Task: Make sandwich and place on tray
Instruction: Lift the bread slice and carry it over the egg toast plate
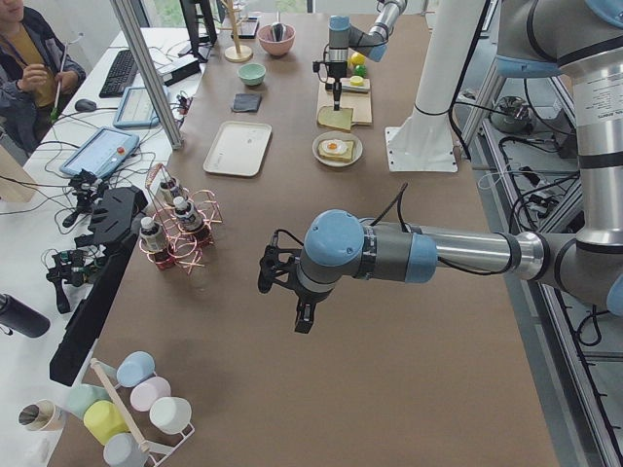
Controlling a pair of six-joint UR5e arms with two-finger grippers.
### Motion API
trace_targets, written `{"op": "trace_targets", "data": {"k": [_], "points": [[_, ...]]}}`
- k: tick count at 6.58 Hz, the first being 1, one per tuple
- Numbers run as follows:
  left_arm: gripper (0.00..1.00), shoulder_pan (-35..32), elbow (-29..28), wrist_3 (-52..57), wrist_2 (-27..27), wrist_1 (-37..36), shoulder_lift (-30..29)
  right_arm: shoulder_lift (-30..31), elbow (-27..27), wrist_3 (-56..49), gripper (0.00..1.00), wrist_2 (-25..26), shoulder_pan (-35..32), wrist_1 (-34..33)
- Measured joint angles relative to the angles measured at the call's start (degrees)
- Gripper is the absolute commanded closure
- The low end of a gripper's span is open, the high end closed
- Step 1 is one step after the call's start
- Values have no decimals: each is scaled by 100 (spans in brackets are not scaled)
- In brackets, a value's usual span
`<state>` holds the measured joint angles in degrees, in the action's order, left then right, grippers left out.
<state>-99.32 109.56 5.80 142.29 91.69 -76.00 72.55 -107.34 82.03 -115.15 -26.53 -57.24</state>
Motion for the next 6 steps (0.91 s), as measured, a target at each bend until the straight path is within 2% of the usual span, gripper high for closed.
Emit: {"op": "trace_targets", "data": {"k": [3, 6], "points": [[3, -3, 10, 0, 9, 7, 3, -848, 660, 224, 100, 41, 289, 23], [3, -1, 36, 0, 15, 5, -1, -1177, 1053, 229, 100, 53, 322, 27]]}}
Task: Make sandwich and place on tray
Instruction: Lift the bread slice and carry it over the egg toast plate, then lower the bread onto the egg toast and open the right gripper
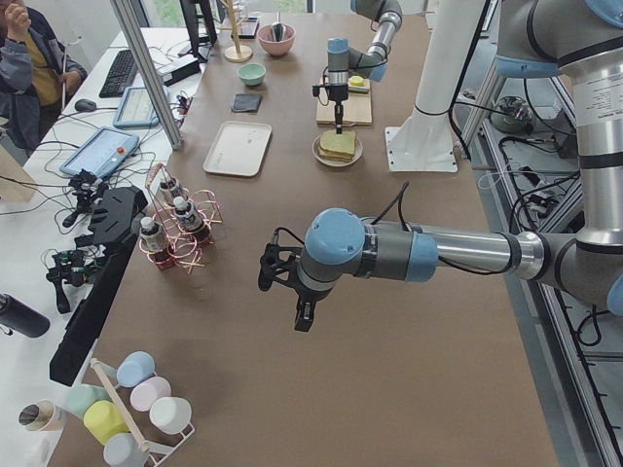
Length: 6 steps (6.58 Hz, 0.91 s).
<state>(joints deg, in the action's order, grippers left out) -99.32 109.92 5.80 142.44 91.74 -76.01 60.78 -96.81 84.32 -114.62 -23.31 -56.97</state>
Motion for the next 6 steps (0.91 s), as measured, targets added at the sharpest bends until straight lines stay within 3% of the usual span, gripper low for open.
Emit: {"op": "trace_targets", "data": {"k": [2, 3, 5, 6], "points": [[3, -2, 3, 0, 3, -4, -1, -27, 52, -3, 100, 1, -17, -4], [3, -3, 3, 0, 3, 0, 7, -30, 68, -3, 46, 1, -35, -6], [3, -7, 6, 0, 3, 2, 17, -46, 109, 96, 2, 19, -46, -5], [2, -7, 17, -4, 3, 0, 19, -56, 124, 172, 1, 45, -45, -2]]}}
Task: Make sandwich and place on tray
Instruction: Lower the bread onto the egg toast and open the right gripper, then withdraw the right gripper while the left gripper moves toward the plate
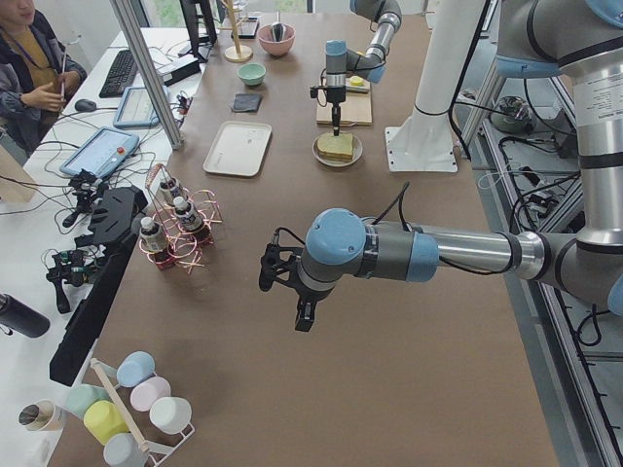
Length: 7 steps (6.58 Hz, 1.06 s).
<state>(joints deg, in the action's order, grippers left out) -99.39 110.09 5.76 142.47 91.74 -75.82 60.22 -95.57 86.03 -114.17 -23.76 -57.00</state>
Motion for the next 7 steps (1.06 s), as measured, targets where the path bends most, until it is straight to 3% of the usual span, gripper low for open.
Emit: {"op": "trace_targets", "data": {"k": [3, 7], "points": [[2, 226, 221, -648, -21, 25, -47, -53, -103, 61, 1, -37, -74, -332], [2, 1729, 839, -2316, -169, 60, -412, 189, -772, -46, 1, -674, -822, -1413]]}}
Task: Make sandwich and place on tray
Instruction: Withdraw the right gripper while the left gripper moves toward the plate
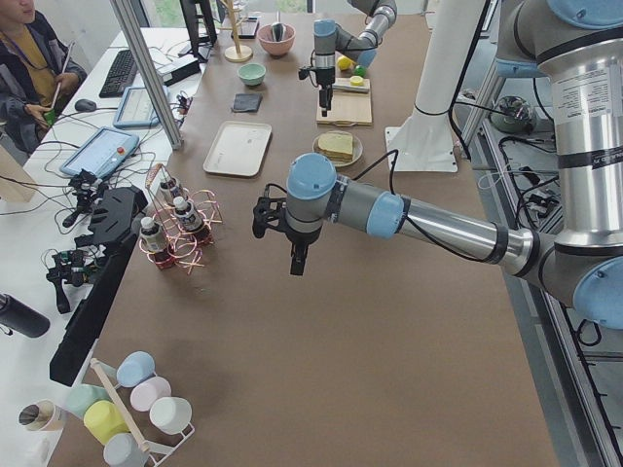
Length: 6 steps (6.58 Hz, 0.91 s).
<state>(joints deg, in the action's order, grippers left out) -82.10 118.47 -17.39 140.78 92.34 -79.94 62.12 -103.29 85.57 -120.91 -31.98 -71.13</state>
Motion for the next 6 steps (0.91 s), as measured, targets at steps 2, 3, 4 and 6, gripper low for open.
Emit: {"op": "trace_targets", "data": {"k": [2, 3, 4, 6], "points": [[3, 1112, 187, -1325, -310, 10, -570, 566, -352, -511, 1, -181, -385, -102], [3, 1595, 221, -1985, -468, 68, -892, 807, -440, -803, 1, -359, -607, -114], [3, 2149, 247, -2750, -720, 187, -1238, 1053, -517, -1064, 1, -576, -843, -118], [3, 3499, 136, -4258, -1600, 317, -2096, 1749, -737, -1762, 1, -773, -1229, -120]]}}
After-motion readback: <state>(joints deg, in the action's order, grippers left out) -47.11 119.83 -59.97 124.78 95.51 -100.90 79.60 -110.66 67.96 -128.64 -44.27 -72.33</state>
